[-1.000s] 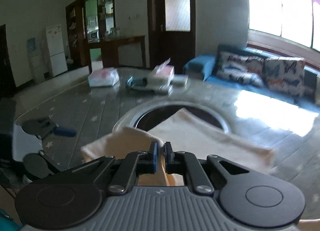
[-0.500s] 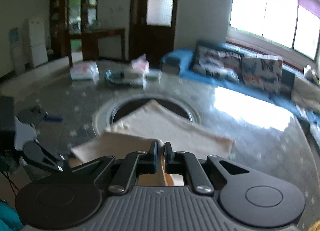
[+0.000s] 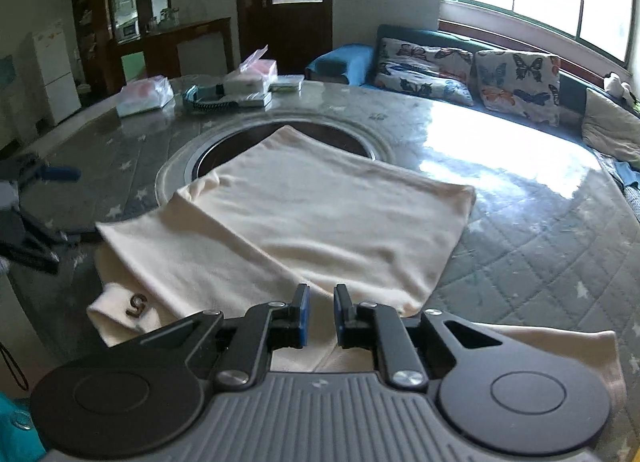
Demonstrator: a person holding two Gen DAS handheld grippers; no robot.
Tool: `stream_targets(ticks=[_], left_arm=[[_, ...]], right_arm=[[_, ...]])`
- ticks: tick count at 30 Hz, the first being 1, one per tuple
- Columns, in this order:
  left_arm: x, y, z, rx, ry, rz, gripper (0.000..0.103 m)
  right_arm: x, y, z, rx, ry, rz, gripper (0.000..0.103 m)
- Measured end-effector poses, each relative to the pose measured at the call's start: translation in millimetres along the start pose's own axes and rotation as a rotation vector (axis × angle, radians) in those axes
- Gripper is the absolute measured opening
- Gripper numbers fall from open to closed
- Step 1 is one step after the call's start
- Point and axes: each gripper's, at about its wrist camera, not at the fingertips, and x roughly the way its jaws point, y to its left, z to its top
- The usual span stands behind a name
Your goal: Fold clothes
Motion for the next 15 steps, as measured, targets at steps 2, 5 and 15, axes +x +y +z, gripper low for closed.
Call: stream_targets(ticks=[2, 5, 15], left_arm=[[0, 3, 3, -0.008, -0.003, 0.003, 0.101], [0, 6, 7, -0.021, -0.007, 0.007, 0.101], [7, 3, 28, -0.042, -0.035, -0.026, 0.101]], right_arm=[[7, 1, -2, -0.002, 0.009, 0.009, 0.012], [20, -4, -7, 0.016, 0.031, 0.003, 0.013], [12, 0, -16, -0.010, 0.023, 0.015, 0.027]])
